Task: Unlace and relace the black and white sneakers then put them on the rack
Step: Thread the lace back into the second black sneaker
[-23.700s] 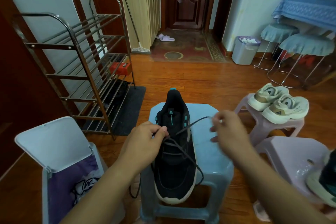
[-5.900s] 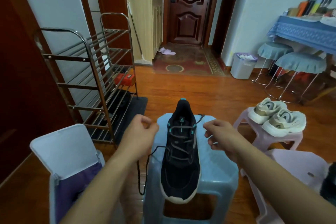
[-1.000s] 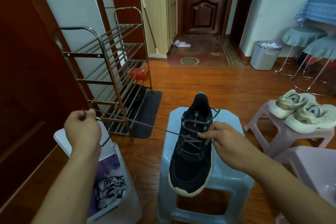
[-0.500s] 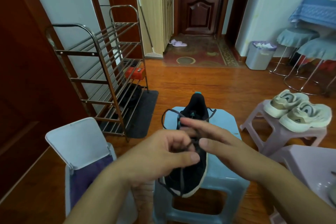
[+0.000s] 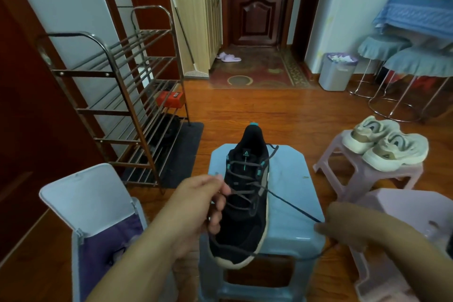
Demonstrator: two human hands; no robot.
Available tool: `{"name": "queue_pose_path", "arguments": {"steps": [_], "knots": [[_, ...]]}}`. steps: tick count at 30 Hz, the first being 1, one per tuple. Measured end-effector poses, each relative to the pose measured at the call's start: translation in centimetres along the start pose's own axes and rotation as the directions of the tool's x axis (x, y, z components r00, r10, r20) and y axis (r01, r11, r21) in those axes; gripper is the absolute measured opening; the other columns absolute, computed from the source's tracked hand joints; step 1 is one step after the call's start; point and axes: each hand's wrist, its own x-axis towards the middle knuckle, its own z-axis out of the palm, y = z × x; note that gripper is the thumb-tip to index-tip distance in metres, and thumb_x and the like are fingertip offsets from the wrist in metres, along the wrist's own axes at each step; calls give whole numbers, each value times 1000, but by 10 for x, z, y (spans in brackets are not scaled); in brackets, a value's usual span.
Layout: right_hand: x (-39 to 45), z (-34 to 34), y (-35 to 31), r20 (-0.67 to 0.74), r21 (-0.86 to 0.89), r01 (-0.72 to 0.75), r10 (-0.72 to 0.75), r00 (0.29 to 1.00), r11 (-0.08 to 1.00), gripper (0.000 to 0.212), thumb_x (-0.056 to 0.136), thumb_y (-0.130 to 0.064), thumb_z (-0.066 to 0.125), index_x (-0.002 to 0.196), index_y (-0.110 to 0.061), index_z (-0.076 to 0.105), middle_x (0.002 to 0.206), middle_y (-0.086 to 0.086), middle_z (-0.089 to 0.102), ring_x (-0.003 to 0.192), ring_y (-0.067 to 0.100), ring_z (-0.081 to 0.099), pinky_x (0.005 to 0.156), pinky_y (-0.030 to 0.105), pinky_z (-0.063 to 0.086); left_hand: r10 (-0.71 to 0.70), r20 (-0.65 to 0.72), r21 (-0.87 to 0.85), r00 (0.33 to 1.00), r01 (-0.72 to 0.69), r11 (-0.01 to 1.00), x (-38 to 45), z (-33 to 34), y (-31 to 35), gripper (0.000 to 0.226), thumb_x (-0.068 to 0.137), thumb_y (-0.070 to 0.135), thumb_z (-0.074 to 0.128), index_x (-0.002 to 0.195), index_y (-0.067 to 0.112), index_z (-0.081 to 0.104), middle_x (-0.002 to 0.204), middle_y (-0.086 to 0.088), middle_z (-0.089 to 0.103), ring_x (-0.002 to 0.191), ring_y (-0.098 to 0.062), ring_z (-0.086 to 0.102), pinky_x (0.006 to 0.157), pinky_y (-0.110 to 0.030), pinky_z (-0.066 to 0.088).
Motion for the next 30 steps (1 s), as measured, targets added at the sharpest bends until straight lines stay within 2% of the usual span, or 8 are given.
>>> {"name": "queue_pose_path", "arguments": {"steps": [6, 8, 11, 14, 17, 19, 25, 30], "knots": [[1, -4, 4, 176, -36, 93, -85, 981, 995, 29, 97, -45, 58, 104, -23, 75, 84, -7, 71, 67, 6, 62, 67, 23, 56, -44, -130, -445, 991, -18, 896, 2, 10, 0, 27, 102, 25, 55, 98, 4, 72, 74, -6, 59, 69, -20, 65, 63, -40, 62], [-12, -10, -6, 12, 288, 245, -259, 966, 926, 16, 98, -37, 62, 97, -27, 74, 84, -2, 70, 66, 6, 60, 63, 25, 53, 13, -48, -435, 999, -32, 900, 1, 13, -2, 29, 100, 27, 57, 102, 6, 77, 88, -8, 63, 87, -24, 68, 80, -46, 63], [-32, -10, -41, -455, 628, 580, -360, 814, 519, 19, 99, -33, 59, 99, -19, 71, 87, 1, 71, 82, 8, 66, 78, 28, 53, 129, 17, -225, 991, -122, 967, -7, 33, -5, 30, 101, 32, 52, 107, 27, 81, 110, 4, 73, 110, -17, 67, 102, -41, 52], [-43, 8, -85, -410, 877, 479, -477, 777, 25, 30, 98, -31, 59, 110, -5, 66, 96, 13, 73, 92, 24, 70, 83, 33, 56, 222, 39, -204, 974, -210, 956, -9, 61, -12, 30, 104, 28, 50, 115, 31, 77, 121, -3, 73, 107, -11, 71, 96, -34, 53], [-38, 10, -96, -351, 936, 317, -416, 839, -150, 19, 89, -20, 65, 90, -1, 65, 70, 10, 64, 58, 14, 55, 54, 22, 46, 351, -92, -6, 932, -353, 936, 3, 62, -18, 27, 103, 31, 53, 115, 42, 74, 119, -2, 60, 94, 8, 64, 83, -6, 47], [-29, 2, -92, -398, 914, 402, -331, 855, -60, 9, 88, -11, 67, 85, -3, 68, 66, 10, 63, 52, 12, 49, 47, 20, 40, 373, -54, 119, 926, -365, 923, 9, 48, -15, 26, 103, 37, 52, 115, 47, 73, 117, 8, 59, 99, 12, 60, 88, -7, 46], [-9, 12, -97, -730, 300, 571, -202, 653, 764, 14, 95, -20, 64, 84, -25, 70, 68, -8, 65, 61, 4, 60, 55, 17, 44, 567, -86, 712, 819, -347, 610, 43, 4, -24, 13, 96, 23, 67, 92, 33, 73, 89, 15, 57, 84, 0, 57, 76, -24, 48], [5, 24, -104, -775, -145, 492, -408, 483, 858, 12, 95, -24, 62, 84, -22, 58, 79, -6, 57, 67, 16, 57, 59, 30, 47, 563, -29, 828, 826, -296, 477, 46, 12, -35, 6, 95, 29, 66, 98, 34, 69, 95, 15, 53, 86, -1, 56, 78, -29, 53]]}}
